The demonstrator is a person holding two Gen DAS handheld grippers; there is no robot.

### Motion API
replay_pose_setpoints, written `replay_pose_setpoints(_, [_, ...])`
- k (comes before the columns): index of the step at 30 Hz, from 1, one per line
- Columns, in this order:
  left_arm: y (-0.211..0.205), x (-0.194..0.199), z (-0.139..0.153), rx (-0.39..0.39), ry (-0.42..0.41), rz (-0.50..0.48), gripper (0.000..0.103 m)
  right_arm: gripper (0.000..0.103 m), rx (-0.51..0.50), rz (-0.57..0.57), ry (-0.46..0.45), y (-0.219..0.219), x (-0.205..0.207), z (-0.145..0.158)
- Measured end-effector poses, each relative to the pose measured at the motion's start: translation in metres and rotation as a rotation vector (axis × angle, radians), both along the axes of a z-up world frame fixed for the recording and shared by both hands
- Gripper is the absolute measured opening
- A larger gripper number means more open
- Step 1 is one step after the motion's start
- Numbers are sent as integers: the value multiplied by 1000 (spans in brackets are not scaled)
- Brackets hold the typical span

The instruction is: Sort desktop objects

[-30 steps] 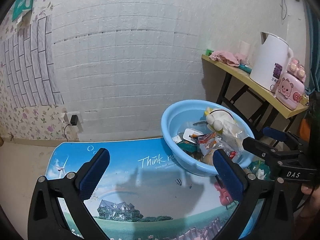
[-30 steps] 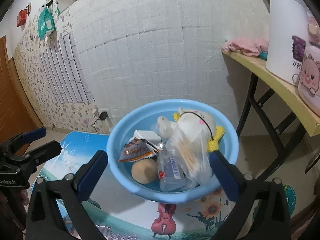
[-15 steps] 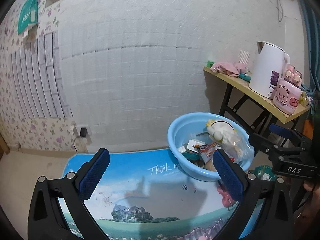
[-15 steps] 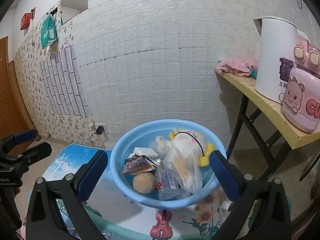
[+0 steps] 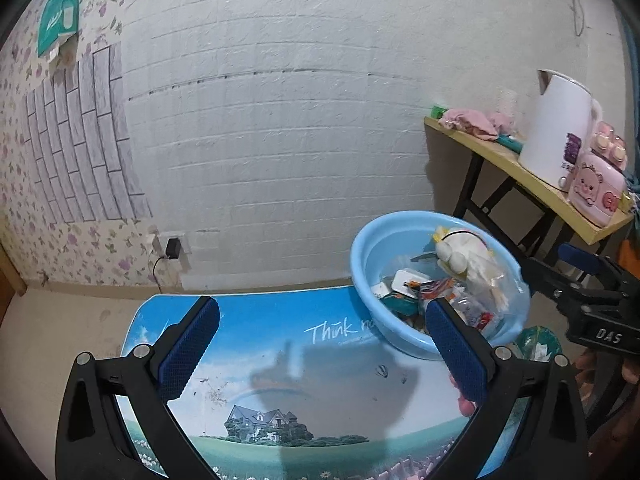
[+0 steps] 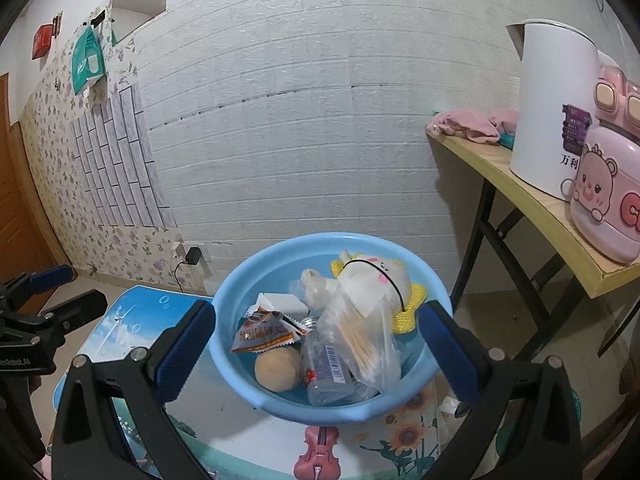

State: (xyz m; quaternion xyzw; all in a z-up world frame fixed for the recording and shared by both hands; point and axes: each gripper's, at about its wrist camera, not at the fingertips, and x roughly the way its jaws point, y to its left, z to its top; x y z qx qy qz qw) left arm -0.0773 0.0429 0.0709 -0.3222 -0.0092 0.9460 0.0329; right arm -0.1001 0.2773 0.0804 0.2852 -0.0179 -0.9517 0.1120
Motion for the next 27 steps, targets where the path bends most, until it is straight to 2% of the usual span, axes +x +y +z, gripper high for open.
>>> replay_pose_setpoints(8, [0,-6,-10,7,-29,1,103,103,-9,-9,-5,0,-2,-3])
replay_pose_setpoints(27, [0,-4,-12,7,-22,-6,103,103,-4,6,-16,-7,-1,-5])
